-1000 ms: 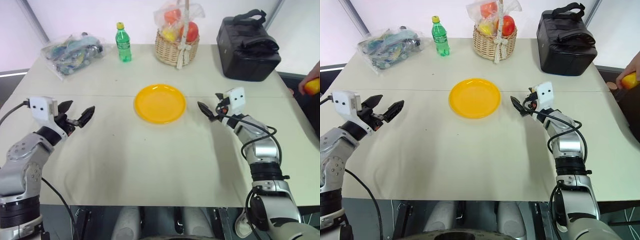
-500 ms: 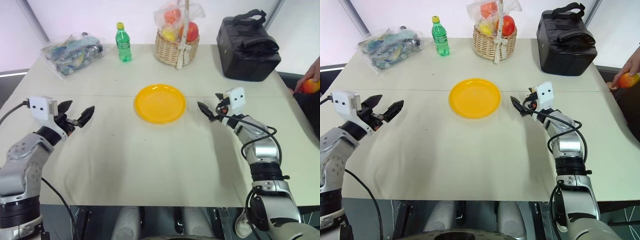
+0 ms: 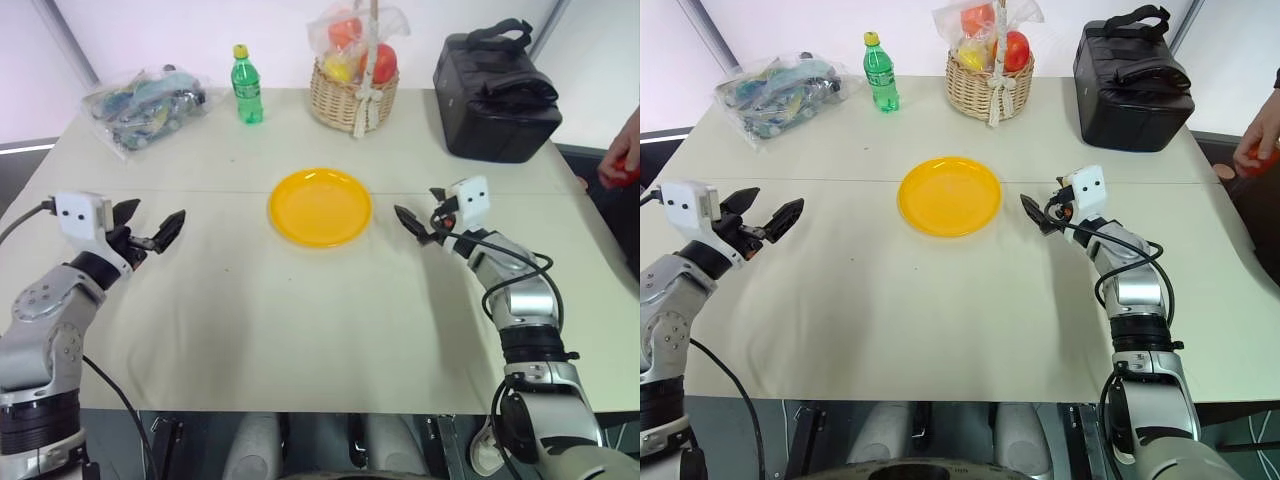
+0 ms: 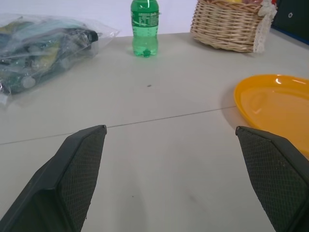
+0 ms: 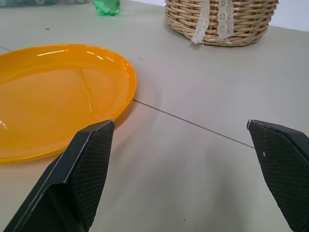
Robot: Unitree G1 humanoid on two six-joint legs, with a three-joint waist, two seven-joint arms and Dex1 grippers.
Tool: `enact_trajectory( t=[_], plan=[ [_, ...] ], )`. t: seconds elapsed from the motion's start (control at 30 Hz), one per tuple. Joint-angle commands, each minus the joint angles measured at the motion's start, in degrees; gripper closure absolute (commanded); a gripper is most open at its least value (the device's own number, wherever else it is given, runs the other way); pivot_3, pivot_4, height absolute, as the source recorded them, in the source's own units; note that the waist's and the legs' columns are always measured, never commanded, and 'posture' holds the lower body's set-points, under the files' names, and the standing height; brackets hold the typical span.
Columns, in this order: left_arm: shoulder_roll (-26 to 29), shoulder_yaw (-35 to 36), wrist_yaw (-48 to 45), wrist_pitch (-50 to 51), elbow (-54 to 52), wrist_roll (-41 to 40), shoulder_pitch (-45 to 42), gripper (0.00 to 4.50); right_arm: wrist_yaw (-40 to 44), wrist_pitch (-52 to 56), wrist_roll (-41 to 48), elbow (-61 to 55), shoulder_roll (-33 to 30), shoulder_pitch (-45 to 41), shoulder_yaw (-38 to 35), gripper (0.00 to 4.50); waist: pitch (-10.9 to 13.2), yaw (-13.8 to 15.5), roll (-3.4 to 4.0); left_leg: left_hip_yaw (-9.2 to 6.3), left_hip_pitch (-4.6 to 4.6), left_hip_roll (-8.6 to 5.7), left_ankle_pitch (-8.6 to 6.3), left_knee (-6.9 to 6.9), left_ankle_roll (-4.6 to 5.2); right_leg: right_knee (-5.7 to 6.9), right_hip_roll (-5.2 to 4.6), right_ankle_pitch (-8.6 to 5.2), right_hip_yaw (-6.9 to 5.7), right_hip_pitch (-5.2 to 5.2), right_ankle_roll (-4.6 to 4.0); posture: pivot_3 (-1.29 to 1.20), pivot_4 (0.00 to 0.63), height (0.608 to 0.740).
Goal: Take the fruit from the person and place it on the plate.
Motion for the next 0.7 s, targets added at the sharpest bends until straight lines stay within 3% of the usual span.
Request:
enact_trajectory(
  t=[0.03,0.7],
  plan=[
    [0.9,1.3,-0.1,-1.7,-0.3,0.6,-1.0,0.0,-0.1,-0.6,0.3,-2.6,-0.5,-0.2,-0.3,0.02,0.0,0.0,0.0,0.0,0.0,0.0,0.0,0.0,0.0,0.0,0.0,0.0,0.0,0.0,0.0,0.0,0.15,0.74],
    [1.0,1.0,-0.6,-2.1,0.5,1.7,-2.3,0.0,-0.8,-1.2,0.1,-1.9,0.3,-0.6,-0.1,0.02,0.0,0.0,0.0,0.0,0.0,0.0,0.0,0.0,0.0,0.0,0.0,0.0,0.0,0.0,0.0,0.0,0.15,0.74]
  ],
)
